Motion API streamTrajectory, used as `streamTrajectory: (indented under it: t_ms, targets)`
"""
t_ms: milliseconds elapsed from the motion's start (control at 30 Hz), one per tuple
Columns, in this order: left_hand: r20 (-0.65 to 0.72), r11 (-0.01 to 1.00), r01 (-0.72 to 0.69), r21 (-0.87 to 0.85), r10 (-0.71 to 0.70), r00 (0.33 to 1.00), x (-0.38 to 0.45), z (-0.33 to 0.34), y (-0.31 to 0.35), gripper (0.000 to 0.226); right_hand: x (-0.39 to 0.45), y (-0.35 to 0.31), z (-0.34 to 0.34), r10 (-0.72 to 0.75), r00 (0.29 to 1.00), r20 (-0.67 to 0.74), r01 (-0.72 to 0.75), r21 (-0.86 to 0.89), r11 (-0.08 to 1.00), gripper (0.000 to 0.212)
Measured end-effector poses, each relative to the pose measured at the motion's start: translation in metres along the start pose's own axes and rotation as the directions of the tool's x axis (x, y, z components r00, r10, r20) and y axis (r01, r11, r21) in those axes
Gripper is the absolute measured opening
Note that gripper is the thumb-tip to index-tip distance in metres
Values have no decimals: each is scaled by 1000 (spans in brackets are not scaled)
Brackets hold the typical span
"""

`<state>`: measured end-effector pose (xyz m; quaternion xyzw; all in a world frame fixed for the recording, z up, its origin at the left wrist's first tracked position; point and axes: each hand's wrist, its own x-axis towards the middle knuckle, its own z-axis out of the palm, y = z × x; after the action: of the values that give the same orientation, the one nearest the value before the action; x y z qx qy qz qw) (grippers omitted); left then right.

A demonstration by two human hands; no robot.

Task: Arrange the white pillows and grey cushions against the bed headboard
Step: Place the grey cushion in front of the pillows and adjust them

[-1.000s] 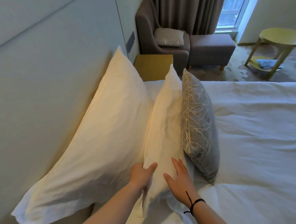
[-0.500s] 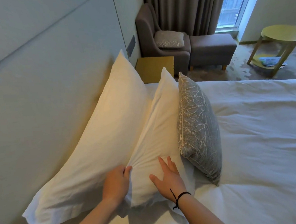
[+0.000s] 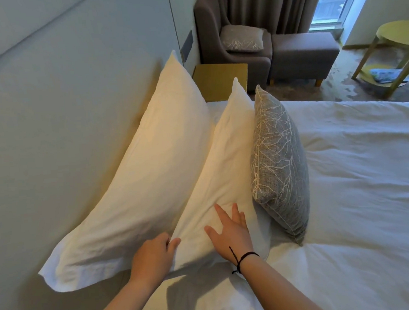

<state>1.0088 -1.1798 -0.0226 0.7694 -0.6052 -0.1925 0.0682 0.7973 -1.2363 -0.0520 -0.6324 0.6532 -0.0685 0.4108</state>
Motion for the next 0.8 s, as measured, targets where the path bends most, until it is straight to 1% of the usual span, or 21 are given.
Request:
streamTrajectory:
  t_ms: [67,100,167,233,267,300,367,433,467,500,533,567,600,633,700,733,800]
  targets:
    - [21,986,-7,169,3,1000,-2,-2,6,40,-1,-6,-3,3,1000,21,-3,-14,1000,70]
    - [19,978,-13,208,10,1000,0,-3,10,34,-1,-9,-7,6,999,35,-5,-27,1000,70]
    - [-4,980,-60,187,62,998,7,-6,22,23,-3,-19,-22,-10,998,64,15,-80,997,67]
    - [-7,987,-124,99,125,992,25,-10,39,28,-6,-31,-42,-84,995,57,90,-107,990,61]
    - [1,990,-137,30,137,991,39,-12,51,30,-8,-39,-55,-143,990,18,144,-98,985,57]
    - [17,990,-136,-44,137,990,56,-15,64,31,-11,-46,-69,-202,978,-56,198,-82,977,54]
    - [63,980,-100,-174,113,992,94,-22,94,29,-12,-54,-104,-265,929,-260,260,-52,964,51]
    - [88,948,-65,-311,97,991,137,-28,123,26,2,-46,-140,-222,864,-452,248,-3,969,49]
    - [107,930,-47,-365,92,990,159,-31,137,27,14,-37,-157,-158,854,-497,208,47,977,50]
    - [134,918,-29,-396,89,987,181,-33,151,29,27,-27,-172,-66,871,-486,141,121,983,57]
    - [164,918,-15,-397,87,983,204,-34,165,32,42,-18,-184,27,906,-423,56,181,982,69]
    - [193,928,-5,-372,82,978,226,-33,178,38,57,-10,-192,91,935,-343,-30,180,983,83]
    - [219,939,11,-344,69,973,248,-30,191,45,72,-3,-195,129,951,-280,-93,139,986,95]
    - [245,941,36,-337,51,968,270,-27,203,52,85,3,-196,151,958,-242,-130,103,986,103]
    - [281,919,102,-381,10,960,312,-17,224,62,107,13,-193,176,958,-225,-149,132,980,108]
    - [287,896,145,-419,-21,958,332,-13,232,63,114,18,-190,181,958,-224,-143,174,974,108]
    - [297,821,227,-524,-74,952,370,-7,242,57,122,29,-184,167,959,-228,-115,225,968,106]
